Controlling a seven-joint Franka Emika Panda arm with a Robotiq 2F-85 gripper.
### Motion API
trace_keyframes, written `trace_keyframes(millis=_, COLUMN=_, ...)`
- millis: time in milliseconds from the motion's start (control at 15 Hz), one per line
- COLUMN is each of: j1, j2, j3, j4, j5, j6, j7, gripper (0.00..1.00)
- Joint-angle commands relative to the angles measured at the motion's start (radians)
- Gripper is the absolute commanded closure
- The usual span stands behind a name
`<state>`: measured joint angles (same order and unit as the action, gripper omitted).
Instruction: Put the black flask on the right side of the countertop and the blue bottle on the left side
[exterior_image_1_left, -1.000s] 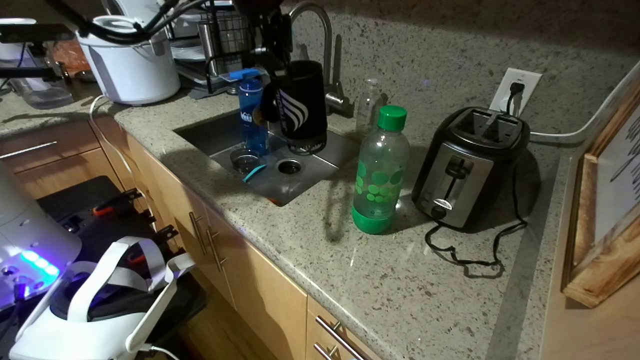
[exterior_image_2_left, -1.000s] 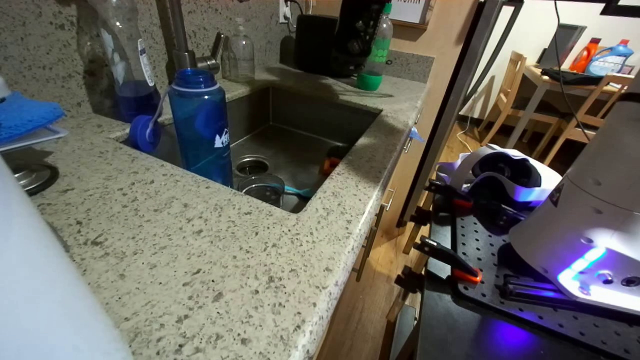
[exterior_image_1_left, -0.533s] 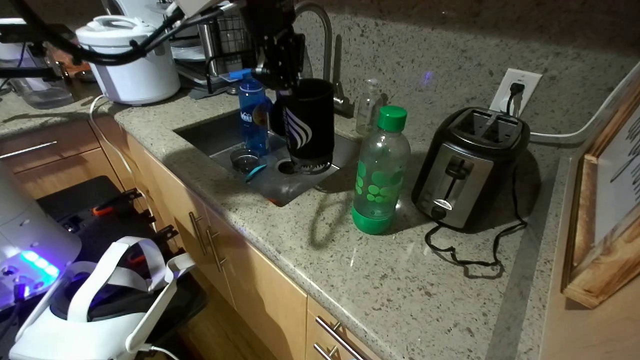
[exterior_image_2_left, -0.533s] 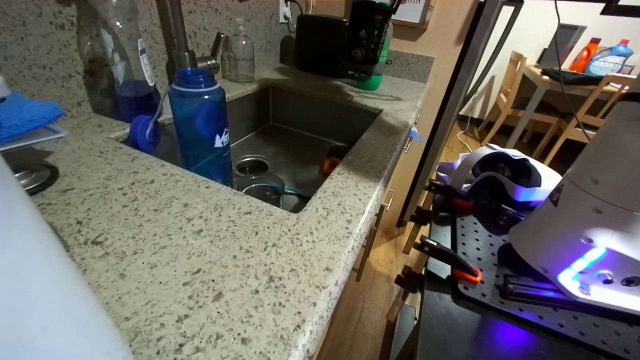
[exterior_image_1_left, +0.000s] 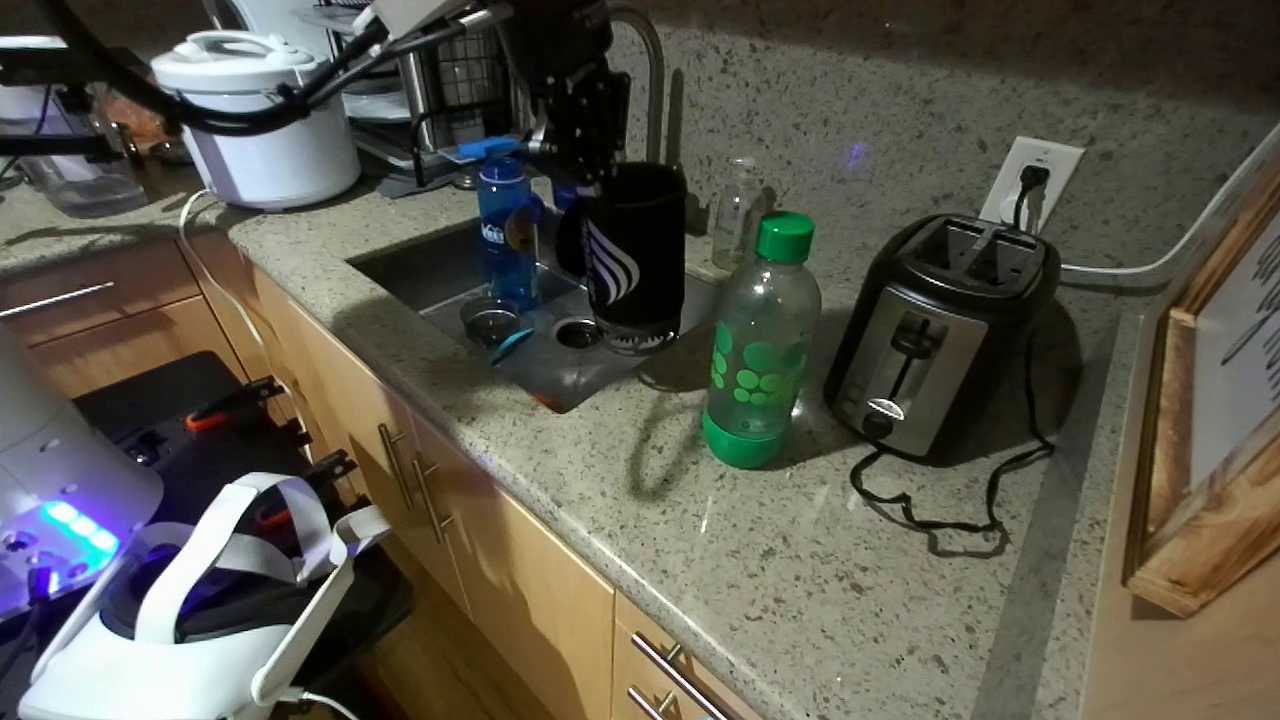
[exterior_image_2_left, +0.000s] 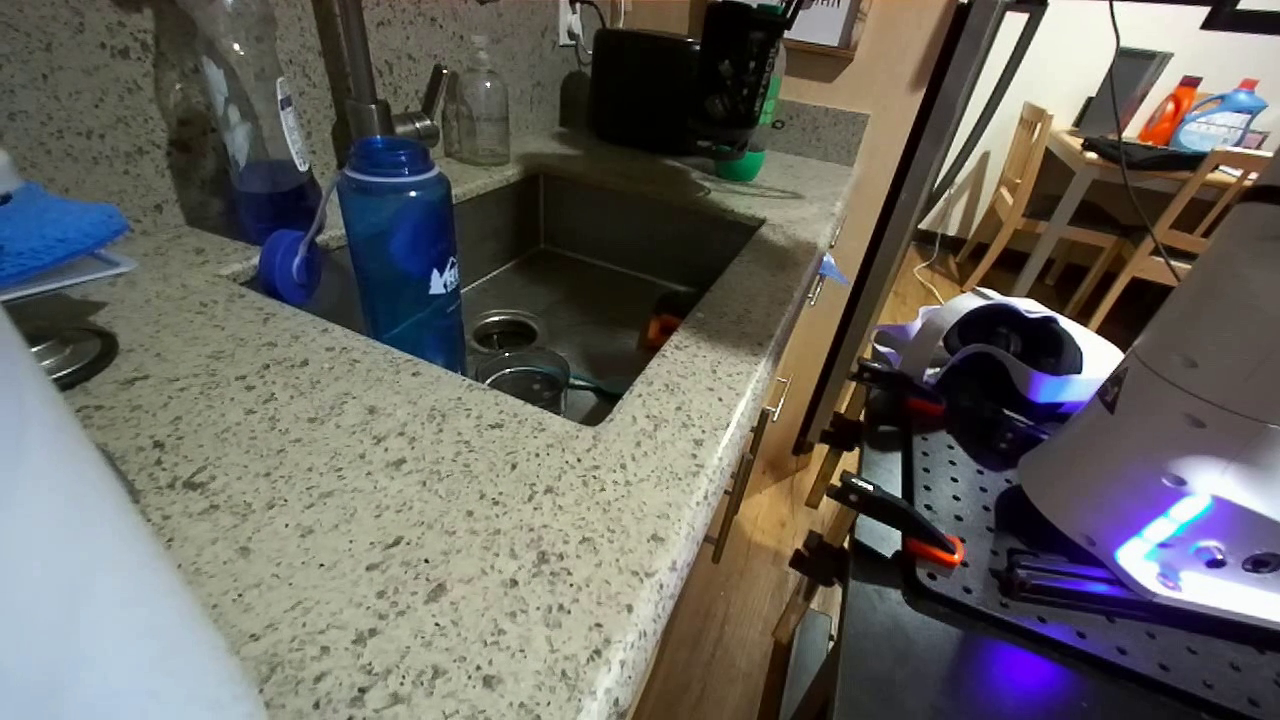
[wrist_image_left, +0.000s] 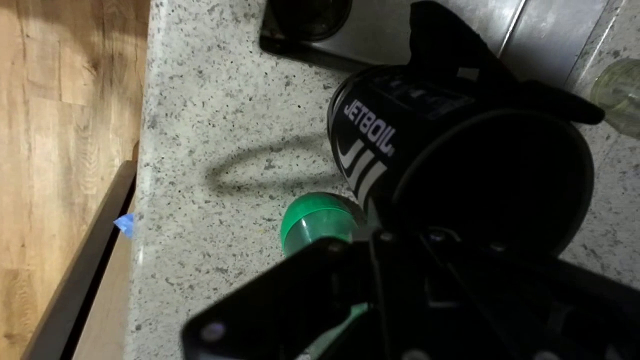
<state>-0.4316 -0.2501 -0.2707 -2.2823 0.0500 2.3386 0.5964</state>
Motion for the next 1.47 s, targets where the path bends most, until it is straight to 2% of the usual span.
trace_keyframes(millis=0, j1=0.007, j2=0.001, j3=-0.005, j4=0.003, j5=-0.001, j6=-0.002, j7=0.0, gripper=0.94)
trace_keyframes(millis=400, j1=0.006, j2=0.001, j3=-0.006, j4=0.003, j5=-0.001, j6=-0.002, j7=0.0, gripper=0.95)
trace_keyframes(millis=867, j1=0.032, j2=0.091, j3=0.003, j4=0.055, j5=0.015, j6=0.084, j7=0.043, gripper=0.95)
trace_keyframes(millis=1400, j1=0.051, j2=0.215, j3=-0.017, j4=0.185, j5=0.029, j6=0.063, j7=0.194, gripper=0.95)
